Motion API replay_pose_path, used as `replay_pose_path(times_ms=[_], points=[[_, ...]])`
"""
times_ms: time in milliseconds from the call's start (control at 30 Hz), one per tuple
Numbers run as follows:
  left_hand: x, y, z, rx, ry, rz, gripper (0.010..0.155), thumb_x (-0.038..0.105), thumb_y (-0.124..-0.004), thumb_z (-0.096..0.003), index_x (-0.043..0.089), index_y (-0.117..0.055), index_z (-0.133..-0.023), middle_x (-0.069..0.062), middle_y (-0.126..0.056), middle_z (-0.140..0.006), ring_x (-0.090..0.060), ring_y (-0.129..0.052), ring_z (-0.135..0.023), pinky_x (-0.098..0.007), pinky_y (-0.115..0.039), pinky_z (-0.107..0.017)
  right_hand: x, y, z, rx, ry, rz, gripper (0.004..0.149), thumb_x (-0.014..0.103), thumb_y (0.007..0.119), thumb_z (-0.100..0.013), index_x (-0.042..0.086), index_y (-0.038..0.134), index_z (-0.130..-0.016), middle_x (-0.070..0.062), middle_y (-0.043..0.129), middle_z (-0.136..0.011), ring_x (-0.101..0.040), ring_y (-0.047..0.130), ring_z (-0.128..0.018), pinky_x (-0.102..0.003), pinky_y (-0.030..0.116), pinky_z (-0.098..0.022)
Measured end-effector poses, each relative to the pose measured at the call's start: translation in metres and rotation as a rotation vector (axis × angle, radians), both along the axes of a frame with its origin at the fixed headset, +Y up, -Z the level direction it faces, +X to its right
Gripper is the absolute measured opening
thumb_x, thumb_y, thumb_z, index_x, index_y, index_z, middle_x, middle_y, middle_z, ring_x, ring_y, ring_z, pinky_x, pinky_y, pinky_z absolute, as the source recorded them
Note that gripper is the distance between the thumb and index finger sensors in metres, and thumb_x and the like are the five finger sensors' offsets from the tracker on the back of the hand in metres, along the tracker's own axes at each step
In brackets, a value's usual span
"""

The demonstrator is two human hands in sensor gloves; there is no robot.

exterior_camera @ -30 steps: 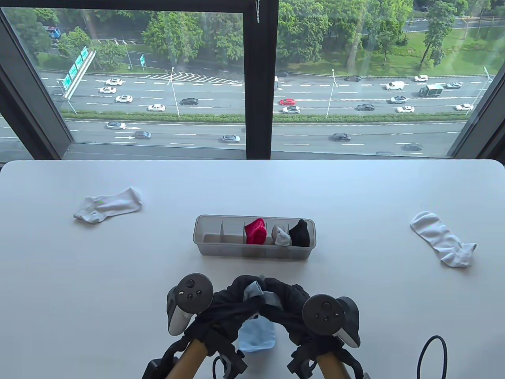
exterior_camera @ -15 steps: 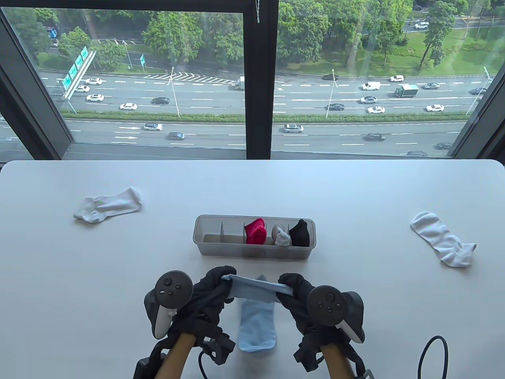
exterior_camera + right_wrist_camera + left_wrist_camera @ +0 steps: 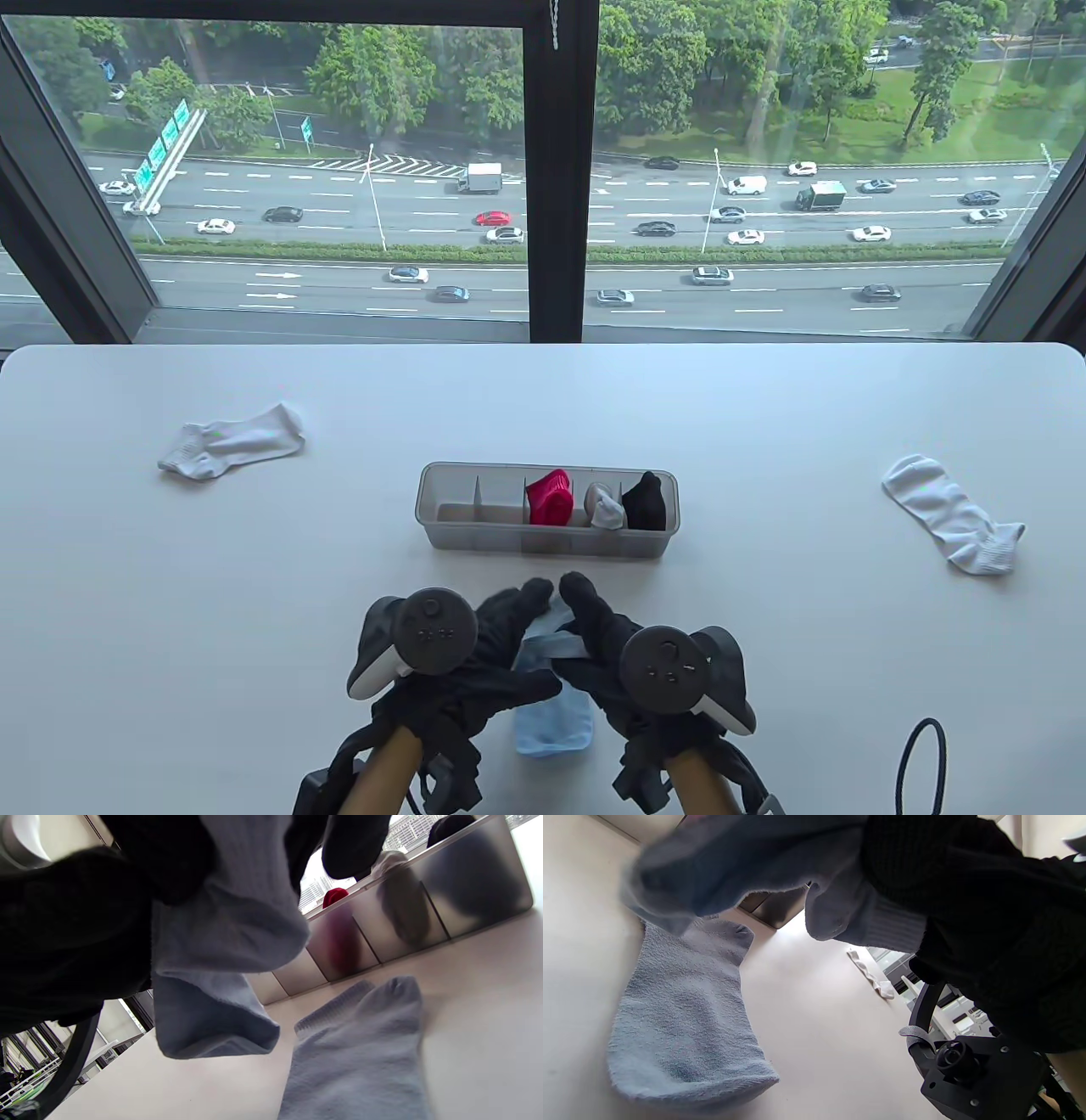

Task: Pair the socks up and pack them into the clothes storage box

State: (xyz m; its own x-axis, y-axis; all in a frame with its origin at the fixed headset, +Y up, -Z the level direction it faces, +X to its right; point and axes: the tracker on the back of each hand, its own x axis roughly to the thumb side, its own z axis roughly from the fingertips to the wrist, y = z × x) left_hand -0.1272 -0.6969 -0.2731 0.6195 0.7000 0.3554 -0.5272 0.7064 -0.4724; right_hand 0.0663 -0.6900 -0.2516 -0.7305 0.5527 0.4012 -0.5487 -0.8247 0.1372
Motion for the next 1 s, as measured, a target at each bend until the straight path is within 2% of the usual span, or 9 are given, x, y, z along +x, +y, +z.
replay_pose_path(times_ms=[67, 200, 333, 467, 533, 600, 667, 867, 1000], points=[[-0.006, 0.001, -0.001, 0.061, 0.133, -0.020, 0.052, 0.032, -0.081, -0.0515, 0.012, -0.071, -0.098, -0.010, -0.096, -0.072, -0.037, -0.094, -0.072, -0.063, -0.066, -0.068, 0.004, -0.003, -0.002, 0.052, -0.013, 0.118, 0.082, 0.032, 0.080, -0.054, 0.010, 0.027, -0.113, 0.003, 0.086, -0.087, -0.016, 0.096, -0.074, -0.055, 0.066, -0.072], [-0.022, -0.001, -0.002, 0.073, 0.250, 0.032, 0.039, 0.030, -0.074, -0.0545, 0.017, -0.074, -0.091, -0.011, -0.098, -0.071, -0.038, -0.097, -0.070, -0.063, -0.068, -0.066, 0.026, -0.007, -0.009, 0.116, -0.215, 0.190, 0.075, 0.029, 0.076, -0.056, 0.008, 0.032, -0.112, -0.007, 0.082, -0.095, -0.022, 0.092, -0.079, -0.058, 0.063, -0.071], [-0.032, -0.006, -0.006, 0.026, 0.261, 0.169, 0.042, 0.020, -0.070, -0.0552, 0.018, -0.061, -0.096, -0.013, -0.092, -0.088, -0.041, -0.094, -0.079, -0.063, -0.068, -0.068, 0.043, -0.018, -0.013, -0.143, -0.075, -0.069, 0.094, 0.048, 0.074, -0.054, 0.004, 0.016, -0.114, -0.031, 0.042, -0.118, -0.055, 0.050, -0.104, -0.073, 0.044, -0.071], [-0.022, -0.007, -0.004, -0.038, 0.180, 0.254, 0.041, 0.020, -0.072, -0.0548, 0.020, -0.063, -0.095, -0.013, -0.089, -0.093, -0.040, -0.091, -0.084, -0.062, -0.066, -0.069, 0.033, -0.023, -0.015, -0.304, 0.020, -0.256, 0.101, 0.055, 0.071, -0.052, 0.012, 0.002, -0.113, -0.030, 0.013, -0.120, -0.059, 0.022, -0.106, -0.073, 0.033, -0.073], [-0.016, -0.007, -0.001, -0.062, 0.117, 0.216, 0.043, 0.028, -0.075, -0.0542, 0.020, -0.064, -0.096, -0.015, -0.082, -0.100, -0.044, -0.084, -0.089, -0.065, -0.063, -0.070, 0.030, -0.020, -0.015, -0.252, 0.004, -0.331, 0.068, 0.046, 0.071, -0.056, 0.030, 0.034, -0.112, -0.021, 0.035, -0.123, -0.056, 0.033, -0.107, -0.071, 0.037, -0.074], [-0.015, -0.006, 0.001, -0.079, 0.073, 0.200, 0.068, 0.049, -0.076, -0.0506, 0.016, -0.054, -0.106, -0.020, -0.065, -0.111, -0.050, -0.068, -0.099, -0.069, -0.055, -0.072, 0.030, -0.014, -0.012, -0.156, -0.072, -0.351, 0.041, 0.037, 0.072, -0.057, 0.029, 0.066, -0.098, -0.008, 0.084, -0.098, -0.038, 0.078, -0.095, -0.066, 0.053, -0.074], [-0.015, -0.003, 0.001, -0.075, 0.082, 0.264, 0.071, 0.051, -0.074, -0.0503, 0.018, -0.052, -0.109, -0.021, -0.061, -0.113, -0.051, -0.063, -0.101, -0.070, -0.052, -0.072, 0.028, -0.006, -0.009, -0.114, 0.013, -0.250, 0.040, 0.035, 0.074, -0.057, 0.026, 0.069, -0.096, -0.001, 0.094, -0.079, -0.027, 0.093, -0.078, -0.059, 0.063, -0.072], [-0.022, 0.008, 0.003, -0.076, 0.170, 0.379, 0.040, 0.029, -0.073, -0.0552, 0.016, -0.073, -0.093, -0.007, -0.103, -0.071, -0.031, -0.105, -0.061, -0.054, -0.084, -0.054, 0.032, 0.006, -0.005, -0.139, -0.040, -0.380, 0.042, 0.040, 0.074, -0.056, 0.020, 0.075, -0.093, 0.002, 0.102, -0.057, -0.019, 0.102, -0.054, -0.055, 0.068, -0.068], [-0.015, -0.016, -0.004, -0.302, 0.240, 0.245, 0.041, 0.025, -0.069, -0.0570, 0.010, -0.069, -0.096, -0.010, -0.101, -0.076, -0.032, -0.106, -0.061, -0.053, -0.086, -0.051, 0.028, -0.012, -0.014, -0.241, -0.237, -0.205, 0.042, 0.039, 0.074, -0.056, 0.017, 0.079, -0.091, -0.007, 0.096, -0.077, -0.033, 0.093, -0.076, -0.062, 0.061, -0.070]])
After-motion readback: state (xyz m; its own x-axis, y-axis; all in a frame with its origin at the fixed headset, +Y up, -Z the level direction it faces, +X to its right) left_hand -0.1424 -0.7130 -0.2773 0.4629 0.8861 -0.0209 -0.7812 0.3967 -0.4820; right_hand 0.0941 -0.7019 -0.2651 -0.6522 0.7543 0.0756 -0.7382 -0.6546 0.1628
